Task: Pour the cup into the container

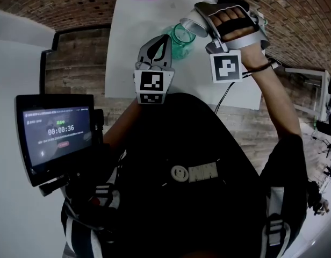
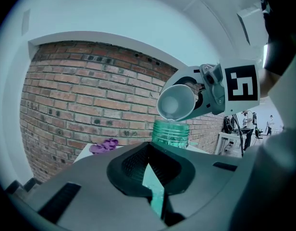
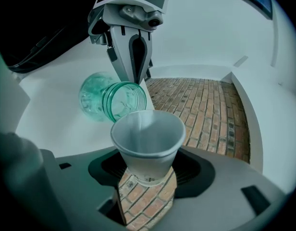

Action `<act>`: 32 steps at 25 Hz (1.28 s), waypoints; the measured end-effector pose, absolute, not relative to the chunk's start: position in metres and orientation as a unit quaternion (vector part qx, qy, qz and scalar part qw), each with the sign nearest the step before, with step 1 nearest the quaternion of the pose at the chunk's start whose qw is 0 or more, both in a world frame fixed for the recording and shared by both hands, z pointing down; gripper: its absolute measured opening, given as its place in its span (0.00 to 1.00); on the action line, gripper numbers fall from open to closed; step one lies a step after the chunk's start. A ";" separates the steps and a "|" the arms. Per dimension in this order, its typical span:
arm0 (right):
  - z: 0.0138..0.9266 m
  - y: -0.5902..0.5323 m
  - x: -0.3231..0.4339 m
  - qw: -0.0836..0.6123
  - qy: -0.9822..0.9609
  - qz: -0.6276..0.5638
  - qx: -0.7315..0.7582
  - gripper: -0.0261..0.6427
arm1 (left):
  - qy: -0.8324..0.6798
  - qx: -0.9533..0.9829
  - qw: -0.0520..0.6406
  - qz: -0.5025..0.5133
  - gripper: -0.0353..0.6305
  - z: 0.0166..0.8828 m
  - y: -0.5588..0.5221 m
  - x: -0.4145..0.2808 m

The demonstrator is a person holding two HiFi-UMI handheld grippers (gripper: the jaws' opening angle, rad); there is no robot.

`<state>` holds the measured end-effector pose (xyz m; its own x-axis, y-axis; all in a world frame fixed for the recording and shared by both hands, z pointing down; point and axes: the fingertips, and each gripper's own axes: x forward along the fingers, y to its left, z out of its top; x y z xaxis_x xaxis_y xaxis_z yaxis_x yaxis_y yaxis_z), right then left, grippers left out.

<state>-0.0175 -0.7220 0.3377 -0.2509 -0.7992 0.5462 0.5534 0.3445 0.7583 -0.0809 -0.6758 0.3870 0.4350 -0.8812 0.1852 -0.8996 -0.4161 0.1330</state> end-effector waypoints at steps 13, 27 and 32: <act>0.364 -0.726 0.000 0.603 -0.538 -0.582 0.093 0.45 | -0.531 0.840 0.106 0.043 0.05 0.386 -0.677 -0.081; 0.340 -0.718 -0.029 0.555 -0.580 -0.584 0.120 0.45 | -0.531 0.839 0.106 0.044 0.05 0.386 -0.677 -0.083; 0.335 -0.717 -0.036 0.540 -0.594 -0.582 0.129 0.45 | -0.533 0.838 0.107 0.045 0.05 0.387 -0.678 -0.085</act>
